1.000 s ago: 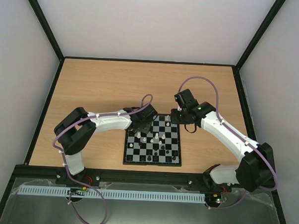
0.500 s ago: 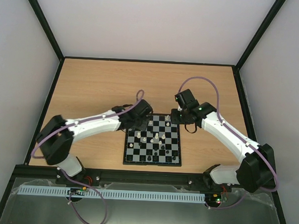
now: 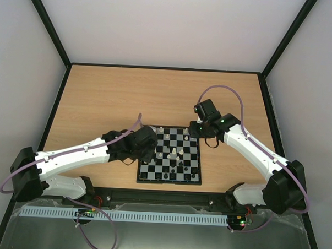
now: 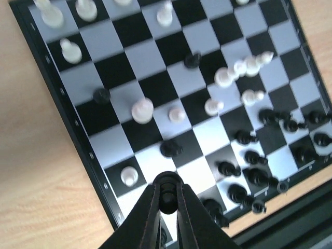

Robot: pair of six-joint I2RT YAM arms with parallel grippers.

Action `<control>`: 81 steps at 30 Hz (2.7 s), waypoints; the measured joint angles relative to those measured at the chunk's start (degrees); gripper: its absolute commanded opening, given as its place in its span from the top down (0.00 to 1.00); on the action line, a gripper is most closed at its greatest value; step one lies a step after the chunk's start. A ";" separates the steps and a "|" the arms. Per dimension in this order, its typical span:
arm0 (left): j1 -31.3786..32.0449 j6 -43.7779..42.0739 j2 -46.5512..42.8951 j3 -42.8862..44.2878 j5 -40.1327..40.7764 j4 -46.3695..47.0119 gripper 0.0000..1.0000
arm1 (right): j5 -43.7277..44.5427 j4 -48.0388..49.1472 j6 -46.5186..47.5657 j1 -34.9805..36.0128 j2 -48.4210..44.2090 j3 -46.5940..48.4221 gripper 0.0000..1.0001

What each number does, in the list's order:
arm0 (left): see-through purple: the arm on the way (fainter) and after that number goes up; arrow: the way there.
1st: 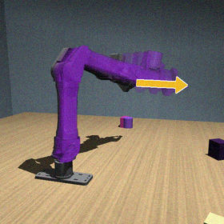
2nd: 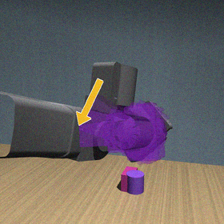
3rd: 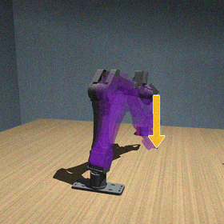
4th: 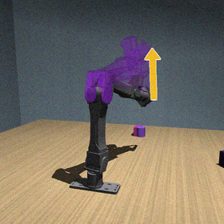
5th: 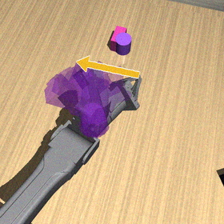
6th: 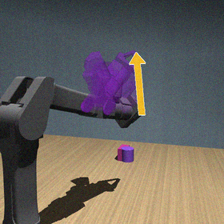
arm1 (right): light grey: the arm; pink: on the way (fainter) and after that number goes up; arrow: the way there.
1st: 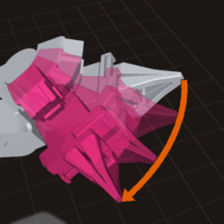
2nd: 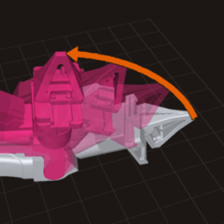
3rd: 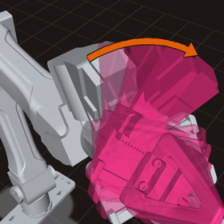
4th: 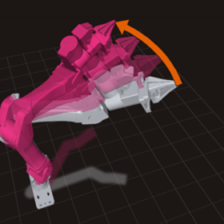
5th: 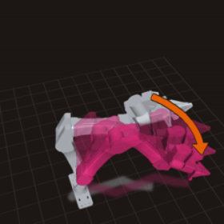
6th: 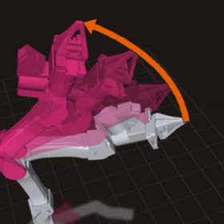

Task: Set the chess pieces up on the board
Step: Place the chess piece on the chessboard, then pick up the chess piece from the chessboard.

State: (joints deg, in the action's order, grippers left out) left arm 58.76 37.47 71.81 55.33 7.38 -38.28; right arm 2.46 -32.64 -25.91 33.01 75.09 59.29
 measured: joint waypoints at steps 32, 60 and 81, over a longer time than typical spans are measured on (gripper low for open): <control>8.85 2.99 11.45 -7.61 -2.49 6.16 0.93 | -0.83 0.00 0.07 0.00 0.04 0.00 0.64; 8.85 2.58 14.12 -7.85 -1.03 7.32 0.73 | -0.96 0.00 0.04 0.00 0.02 -0.11 0.64; 7.13 -1.79 12.50 -0.96 2.14 3.13 0.62 | -0.96 0.02 0.04 0.00 0.00 -0.35 0.64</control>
State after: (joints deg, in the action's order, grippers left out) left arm 65.89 35.68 84.31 54.37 9.52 -35.16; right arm 1.50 -32.62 -25.87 33.01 75.09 58.94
